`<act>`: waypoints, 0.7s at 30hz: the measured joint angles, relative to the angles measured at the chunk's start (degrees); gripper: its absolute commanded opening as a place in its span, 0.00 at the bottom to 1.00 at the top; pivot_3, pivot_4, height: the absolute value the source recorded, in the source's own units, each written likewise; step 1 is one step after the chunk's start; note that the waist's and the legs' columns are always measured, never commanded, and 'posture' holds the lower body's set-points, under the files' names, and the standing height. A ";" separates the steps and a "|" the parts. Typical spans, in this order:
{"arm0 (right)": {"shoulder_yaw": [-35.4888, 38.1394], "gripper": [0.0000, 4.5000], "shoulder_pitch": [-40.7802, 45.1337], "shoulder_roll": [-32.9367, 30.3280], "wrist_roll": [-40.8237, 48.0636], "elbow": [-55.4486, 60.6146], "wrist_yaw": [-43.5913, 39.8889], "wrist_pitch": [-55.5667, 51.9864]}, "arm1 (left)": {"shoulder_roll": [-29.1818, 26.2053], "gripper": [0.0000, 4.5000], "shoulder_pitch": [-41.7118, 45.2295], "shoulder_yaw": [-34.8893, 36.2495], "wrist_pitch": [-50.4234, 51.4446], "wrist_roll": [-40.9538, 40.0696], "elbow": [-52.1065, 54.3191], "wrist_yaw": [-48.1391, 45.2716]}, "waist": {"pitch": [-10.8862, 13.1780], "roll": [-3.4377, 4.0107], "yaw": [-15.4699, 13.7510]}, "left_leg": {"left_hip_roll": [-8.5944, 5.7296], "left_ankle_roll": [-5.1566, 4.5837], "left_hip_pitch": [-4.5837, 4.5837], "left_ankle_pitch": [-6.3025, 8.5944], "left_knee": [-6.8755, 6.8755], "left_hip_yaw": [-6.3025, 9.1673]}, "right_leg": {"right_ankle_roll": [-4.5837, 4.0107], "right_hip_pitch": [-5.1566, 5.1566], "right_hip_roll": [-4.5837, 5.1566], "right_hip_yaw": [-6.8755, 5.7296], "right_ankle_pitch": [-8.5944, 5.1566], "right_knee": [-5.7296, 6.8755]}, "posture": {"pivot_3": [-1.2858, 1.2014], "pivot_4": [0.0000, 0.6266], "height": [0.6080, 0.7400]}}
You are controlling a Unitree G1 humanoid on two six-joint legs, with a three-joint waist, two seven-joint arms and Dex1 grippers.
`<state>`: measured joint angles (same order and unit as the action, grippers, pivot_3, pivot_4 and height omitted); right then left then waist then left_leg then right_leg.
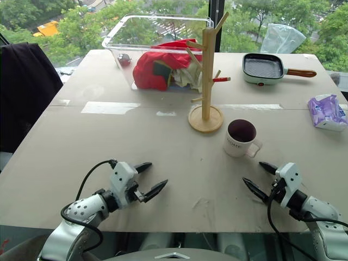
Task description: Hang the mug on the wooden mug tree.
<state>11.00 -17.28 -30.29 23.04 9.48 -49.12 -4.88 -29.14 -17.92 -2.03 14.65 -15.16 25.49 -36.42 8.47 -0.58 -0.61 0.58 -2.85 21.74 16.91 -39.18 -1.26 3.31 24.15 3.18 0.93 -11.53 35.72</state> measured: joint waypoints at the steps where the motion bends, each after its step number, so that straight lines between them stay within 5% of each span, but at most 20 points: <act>1: 0.00 0.98 0.00 0.00 0.00 0.00 0.00 0.00 | 0.00 1.00 0.00 0.00 0.00 0.00 0.00 0.00 | 0.00 0.00 0.00 | 0.00 0.00 0.00 0.00 0.00 0.00 | 0.00 0.00 0.00 0.00 0.00 0.00 | 0.52 0.24 1.00; 21: 0.68 0.98 -0.92 -0.08 -0.13 0.44 1.02 0.21 | 0.10 1.00 2.04 -0.27 -3.49 -0.74 -3.64 -3.17 | 0.02 -0.03 -0.22 | 0.00 0.01 0.03 0.00 0.02 0.02 | -0.01 0.03 0.05 -0.04 0.00 -0.05 | 0.52 0.24 1.00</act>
<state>11.68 -18.21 -30.37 22.91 9.92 -48.09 -4.67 -29.03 -15.88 -2.30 11.16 -15.90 21.84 -39.59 8.49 -0.61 -0.84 0.57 -2.85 21.78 16.91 -39.16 -1.24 3.30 24.18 3.23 0.89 -11.53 35.67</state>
